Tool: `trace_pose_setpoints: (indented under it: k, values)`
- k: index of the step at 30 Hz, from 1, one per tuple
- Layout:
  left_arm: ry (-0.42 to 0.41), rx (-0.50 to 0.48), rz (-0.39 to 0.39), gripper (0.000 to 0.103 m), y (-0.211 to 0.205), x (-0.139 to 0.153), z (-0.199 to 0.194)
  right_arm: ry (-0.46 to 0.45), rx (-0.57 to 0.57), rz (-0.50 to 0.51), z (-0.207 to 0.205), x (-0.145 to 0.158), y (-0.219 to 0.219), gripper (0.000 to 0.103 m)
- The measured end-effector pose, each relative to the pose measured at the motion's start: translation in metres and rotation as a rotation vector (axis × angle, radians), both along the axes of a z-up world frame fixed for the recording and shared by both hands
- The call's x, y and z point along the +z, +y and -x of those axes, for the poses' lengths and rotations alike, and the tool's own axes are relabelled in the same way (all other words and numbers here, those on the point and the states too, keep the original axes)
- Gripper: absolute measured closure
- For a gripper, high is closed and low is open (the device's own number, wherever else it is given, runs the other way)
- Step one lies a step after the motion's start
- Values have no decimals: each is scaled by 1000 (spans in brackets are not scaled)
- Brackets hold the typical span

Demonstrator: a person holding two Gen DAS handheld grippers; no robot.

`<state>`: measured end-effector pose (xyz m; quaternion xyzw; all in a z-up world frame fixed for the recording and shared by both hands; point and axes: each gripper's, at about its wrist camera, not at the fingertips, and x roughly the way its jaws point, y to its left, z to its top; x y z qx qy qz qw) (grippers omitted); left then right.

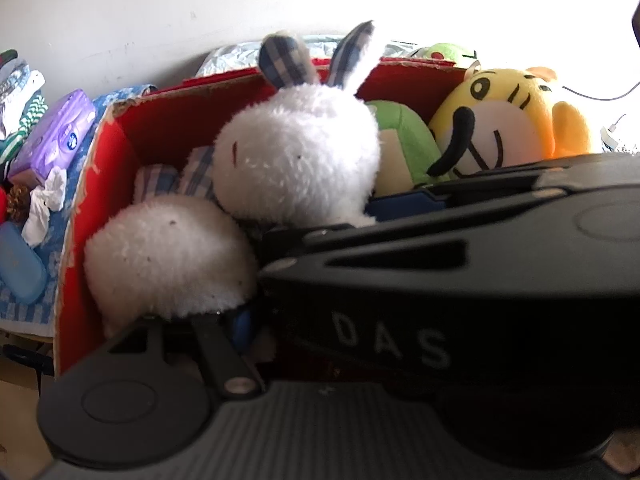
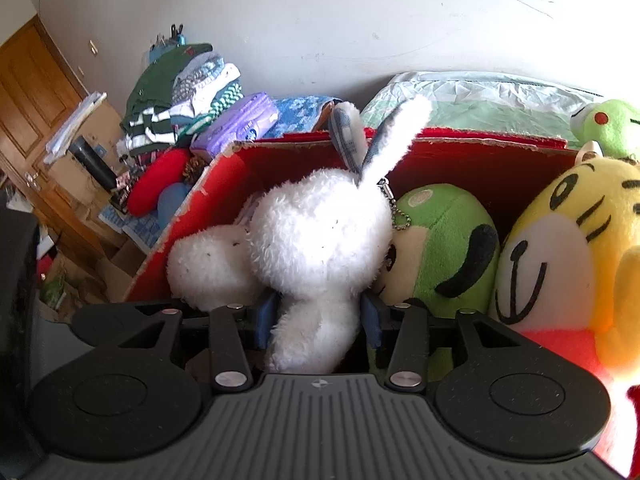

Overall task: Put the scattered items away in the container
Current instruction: 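Open the right gripper to release the white bunny inside the box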

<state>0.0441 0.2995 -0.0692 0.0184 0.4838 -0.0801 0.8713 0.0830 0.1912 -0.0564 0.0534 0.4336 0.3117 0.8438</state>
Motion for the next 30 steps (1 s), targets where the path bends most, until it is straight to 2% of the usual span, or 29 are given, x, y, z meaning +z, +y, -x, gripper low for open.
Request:
trace_pose_setpoints:
  k: [3,6,8,19,22,24,26,30]
  values:
    - [1,3,4,34,2,1,-1,10,-22,-14,2,-1,-3,56]
    - [14,9,25,28,6,1,-2,52,-62,-72,4,-1,-13,54]
    - [16,13,27,27,6,2,-3,66,-78,-111,7,0,-20,52]
    - [3,31,43,26,13,7,4,43,-140,-179,29,16,-40,51]
    - [-33,25,44,21,4,9,1,33,-155,-202,34,23,-46,49]
    - [-62,15,41,9,1,16,4,32,-166,-214,37,26,-49,49]
    - [-100,8,21,4,-3,24,10,29,-179,-222,40,29,-51,49]
    - [-178,-4,-64,4,-20,41,28,14,-198,-241,47,36,-56,45]
